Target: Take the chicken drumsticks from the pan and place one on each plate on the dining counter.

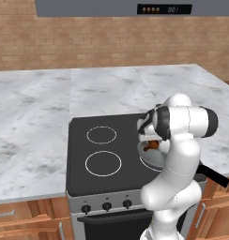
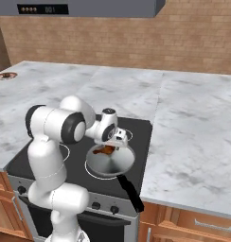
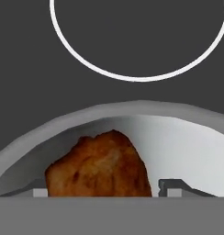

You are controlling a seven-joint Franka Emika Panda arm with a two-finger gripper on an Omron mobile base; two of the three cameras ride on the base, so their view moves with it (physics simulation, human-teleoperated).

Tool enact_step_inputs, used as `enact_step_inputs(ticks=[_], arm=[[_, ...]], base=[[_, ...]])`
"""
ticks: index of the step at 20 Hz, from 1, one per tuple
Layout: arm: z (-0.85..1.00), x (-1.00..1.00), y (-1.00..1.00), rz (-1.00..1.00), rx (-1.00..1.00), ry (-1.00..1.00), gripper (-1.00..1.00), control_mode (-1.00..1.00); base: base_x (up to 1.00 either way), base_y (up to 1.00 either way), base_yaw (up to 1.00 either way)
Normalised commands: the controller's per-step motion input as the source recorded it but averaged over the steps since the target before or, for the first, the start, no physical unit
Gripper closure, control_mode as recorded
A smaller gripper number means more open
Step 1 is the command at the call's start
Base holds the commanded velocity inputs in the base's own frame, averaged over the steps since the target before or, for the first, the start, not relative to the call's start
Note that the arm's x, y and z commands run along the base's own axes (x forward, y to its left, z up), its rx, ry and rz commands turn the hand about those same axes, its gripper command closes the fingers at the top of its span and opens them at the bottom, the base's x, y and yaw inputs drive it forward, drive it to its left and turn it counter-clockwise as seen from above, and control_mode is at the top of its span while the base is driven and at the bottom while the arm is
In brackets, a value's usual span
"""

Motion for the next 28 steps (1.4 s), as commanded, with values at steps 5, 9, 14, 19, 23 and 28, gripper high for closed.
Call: enact_step_inputs(ticks=[5,9,14,19,23,28], arm=[[-0.54,-0.14,0.0,-0.02,0.0,0.1,1.0,-1.0],[-0.14,-0.23,0.0,-0.04,0.0,0.08,1.0,-1.0],[0.0,-0.28,0.05,-0.05,0.02,0.16,1.0,-1.0],[0.2,-0.54,0.0,-0.07,0.12,0.09,1.0,-1.0],[0.91,-0.43,-0.05,-0.14,0.23,0.0,1.0,-1.0],[0.99,-0.71,-0.15,-0.36,0.27,-0.01,1.0,-1.0]], base=[[0.0,0.0,0.0],[0.0,0.0,0.0],[0.0,0.0,0.0],[0.0,0.0,0.0],[0.0,0.0,0.0],[0.0,0.0,0.0]])
